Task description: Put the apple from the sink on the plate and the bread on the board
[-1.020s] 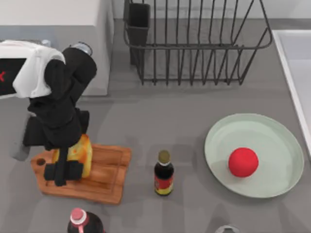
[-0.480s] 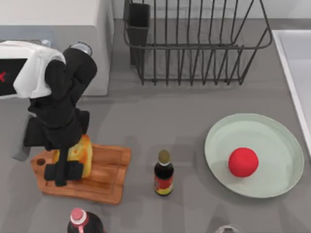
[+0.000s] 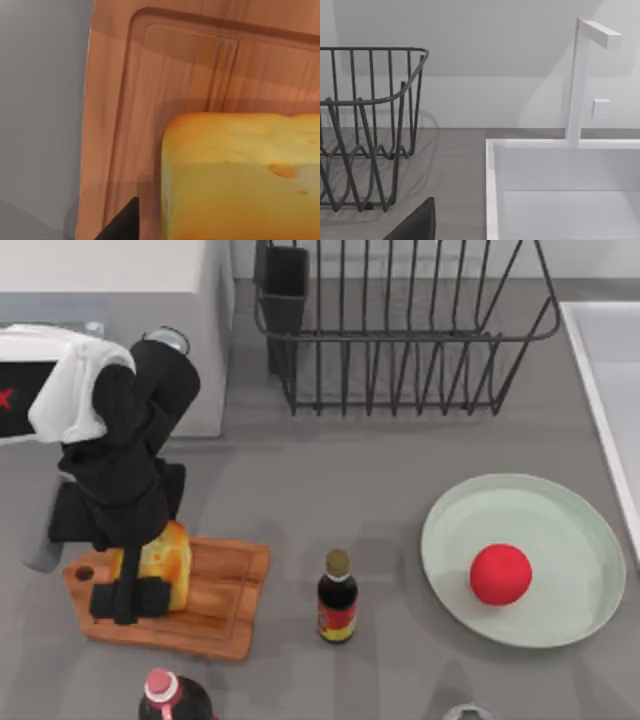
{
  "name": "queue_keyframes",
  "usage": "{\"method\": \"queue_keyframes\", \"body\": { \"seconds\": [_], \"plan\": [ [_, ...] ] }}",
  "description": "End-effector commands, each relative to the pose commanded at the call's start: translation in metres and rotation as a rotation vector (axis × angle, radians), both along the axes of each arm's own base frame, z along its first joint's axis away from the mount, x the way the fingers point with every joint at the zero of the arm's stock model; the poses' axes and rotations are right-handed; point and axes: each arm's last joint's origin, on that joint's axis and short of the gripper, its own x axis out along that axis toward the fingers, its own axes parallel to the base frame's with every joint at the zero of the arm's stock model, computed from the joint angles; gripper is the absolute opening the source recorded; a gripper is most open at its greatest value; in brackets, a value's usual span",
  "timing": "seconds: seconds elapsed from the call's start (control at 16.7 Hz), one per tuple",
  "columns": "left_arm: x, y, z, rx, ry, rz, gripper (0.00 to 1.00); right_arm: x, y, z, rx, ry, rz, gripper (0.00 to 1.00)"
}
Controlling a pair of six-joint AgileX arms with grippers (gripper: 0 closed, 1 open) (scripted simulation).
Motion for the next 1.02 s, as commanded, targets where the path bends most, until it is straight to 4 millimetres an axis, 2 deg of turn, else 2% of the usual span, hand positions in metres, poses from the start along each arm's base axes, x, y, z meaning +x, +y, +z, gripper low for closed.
{"method": "queue_keyframes", "body": {
  "seconds": [0.6,0.84,1.02],
  "plan": [
    [0.000,0.001,0.002,-0.003,-0.008,-0.005,1.00,0.000,0.000,0.000,0.000,0.000,0.000,1.00],
    [-0.010,0.012,0.016,-0.031,-0.092,-0.088,1.00,0.000,0.000,0.000,0.000,0.000,0.000,1.00],
    [-0.026,0.028,0.034,-0.051,-0.221,-0.209,1.00,0.000,0.000,0.000,0.000,0.000,0.000,1.00]
  ]
}}
